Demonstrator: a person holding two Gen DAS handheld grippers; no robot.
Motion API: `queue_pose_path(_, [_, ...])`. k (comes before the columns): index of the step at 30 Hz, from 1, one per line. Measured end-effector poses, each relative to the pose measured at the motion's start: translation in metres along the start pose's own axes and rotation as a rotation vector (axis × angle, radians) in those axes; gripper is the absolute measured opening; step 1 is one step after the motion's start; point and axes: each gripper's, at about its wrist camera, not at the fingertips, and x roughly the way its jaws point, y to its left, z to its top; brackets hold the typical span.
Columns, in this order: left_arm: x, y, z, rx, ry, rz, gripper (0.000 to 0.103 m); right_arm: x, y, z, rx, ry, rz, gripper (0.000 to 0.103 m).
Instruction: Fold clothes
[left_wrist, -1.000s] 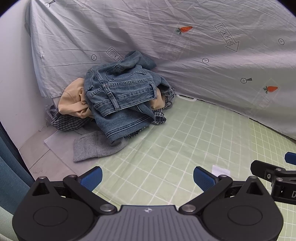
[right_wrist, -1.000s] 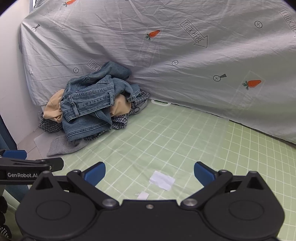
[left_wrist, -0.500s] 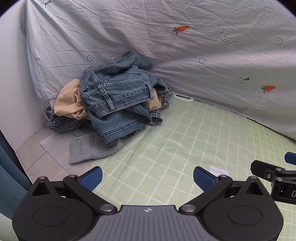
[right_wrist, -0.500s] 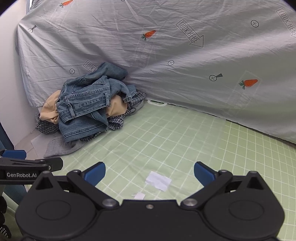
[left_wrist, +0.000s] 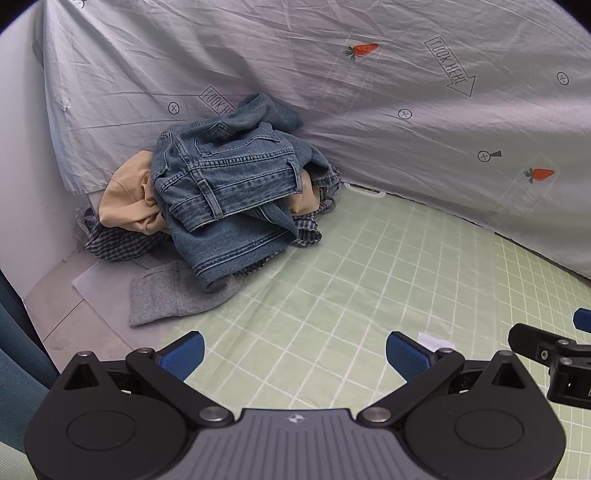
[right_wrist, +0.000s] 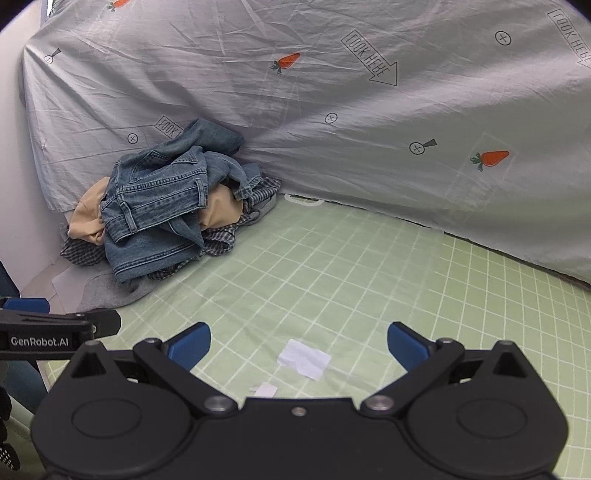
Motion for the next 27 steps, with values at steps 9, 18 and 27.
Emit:
queue_pose_path(9, [0.033, 0.013, 0.012, -0.048, 0.045, 0.038, 0.103, 0.03, -0.013, 0.016, -0.053, 0.044, -0.029, 0.103])
queue_pose_path(18, [0.083, 0.056, 0.055, -0.283, 0.005, 0.138, 0.103, 0.11, -0.033, 0.065, -0.039, 0.153, 0.001, 0.103])
queue_pose_path(27, [0.151, 0.127, 0.12, -0.562, -0.039, 0.164, 0.103, 0.246, -0.054, 0.139, 0.291, 0.313, 0.232, 0.102])
